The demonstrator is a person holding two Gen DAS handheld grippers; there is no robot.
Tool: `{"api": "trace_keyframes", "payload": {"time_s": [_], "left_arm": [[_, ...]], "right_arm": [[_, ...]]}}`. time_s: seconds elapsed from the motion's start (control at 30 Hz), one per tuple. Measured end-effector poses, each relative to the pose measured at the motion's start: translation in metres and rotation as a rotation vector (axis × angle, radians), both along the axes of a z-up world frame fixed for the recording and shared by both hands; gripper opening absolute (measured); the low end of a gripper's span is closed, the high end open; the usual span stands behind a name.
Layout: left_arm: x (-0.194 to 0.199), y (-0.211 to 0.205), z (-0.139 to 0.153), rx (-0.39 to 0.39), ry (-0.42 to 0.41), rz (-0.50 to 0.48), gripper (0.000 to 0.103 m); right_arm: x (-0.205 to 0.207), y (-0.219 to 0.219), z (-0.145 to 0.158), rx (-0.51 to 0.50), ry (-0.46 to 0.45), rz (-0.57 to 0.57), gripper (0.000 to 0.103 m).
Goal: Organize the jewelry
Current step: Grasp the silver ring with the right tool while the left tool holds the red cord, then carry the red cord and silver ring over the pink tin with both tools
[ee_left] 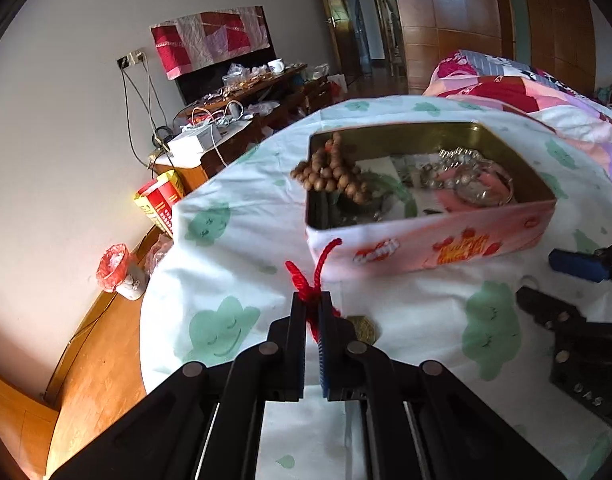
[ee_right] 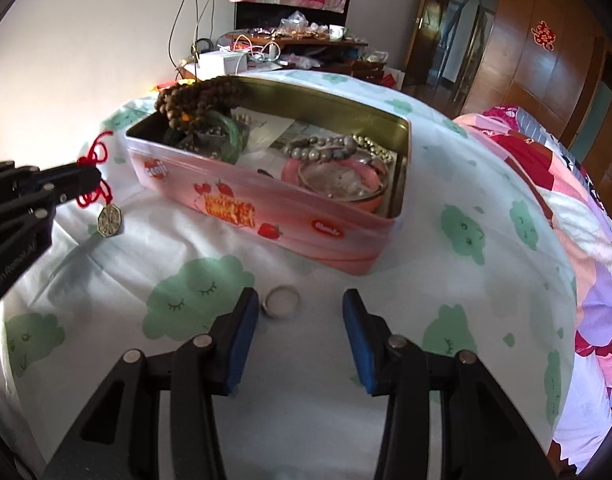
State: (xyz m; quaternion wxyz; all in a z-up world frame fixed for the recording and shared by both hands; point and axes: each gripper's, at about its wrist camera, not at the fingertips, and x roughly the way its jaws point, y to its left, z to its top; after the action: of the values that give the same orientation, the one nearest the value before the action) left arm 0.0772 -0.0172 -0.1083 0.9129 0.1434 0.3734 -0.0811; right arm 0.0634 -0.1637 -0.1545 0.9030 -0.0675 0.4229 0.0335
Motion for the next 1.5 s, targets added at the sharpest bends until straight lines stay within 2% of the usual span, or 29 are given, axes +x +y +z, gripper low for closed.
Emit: {"api": "trace_keyframes", "payload": {"time_s": [0.07, 0.27, 0.53, 0.6, 0.93, 0.97, 1.0, 1.07, 1.43, 1.47, 1.5], "left_arm": [[0.001, 0.002, -0.005, -0.012, 0.017, 0.010, 0.004], [-0.002, 0.000, -0.011, -0.012, 0.030, -0.002, 0.004], [-0.007, -0.003, -0.011, -0.022, 0.033, -0.011, 0.004], [-0.010, -0.003, -0.008, -0.029, 0.028, -0.016, 0.004], [-0.016, -0.007, 0.000, -0.035, 0.024, -0.032, 0.004], [-0.016, -0.007, -0.001, -0.037, 0.027, -0.030, 0.004], [-0.015, -0.006, -0.002, -0.038, 0.030, -0.031, 0.004], [-0.014, -0.004, -0.003, -0.039, 0.032, -0.030, 0.004], [-0.014, -0.005, -0.004, -0.043, 0.031, -0.030, 0.004], [-0.015, -0.005, -0.004, -0.043, 0.029, -0.030, 0.004], [-0.015, -0.005, -0.003, -0.044, 0.027, -0.031, 0.004]], "right_arm": [[-0.002, 0.001, 0.000, -0.001, -0.003, 0.004, 0.043], [-0.007, 0.012, -0.001, -0.027, -0.016, 0.047, 0.020], [-0.008, 0.000, 0.000, 0.051, -0.005, 0.038, 0.020], [-0.010, 0.001, 0.002, 0.055, -0.014, 0.040, 0.004], [-0.020, -0.010, 0.007, 0.088, -0.023, 0.043, 0.006], [-0.020, -0.010, 0.007, 0.083, -0.026, 0.039, 0.013], [-0.021, -0.011, 0.008, 0.077, -0.027, 0.033, 0.026], [-0.021, -0.014, 0.007, 0.085, -0.031, 0.028, 0.033], [-0.004, -0.016, 0.001, 0.081, 0.015, 0.019, 0.033], [-0.004, -0.015, 0.001, 0.082, 0.014, 0.024, 0.028], [-0.005, -0.015, 0.001, 0.086, 0.014, 0.028, 0.016]]}}
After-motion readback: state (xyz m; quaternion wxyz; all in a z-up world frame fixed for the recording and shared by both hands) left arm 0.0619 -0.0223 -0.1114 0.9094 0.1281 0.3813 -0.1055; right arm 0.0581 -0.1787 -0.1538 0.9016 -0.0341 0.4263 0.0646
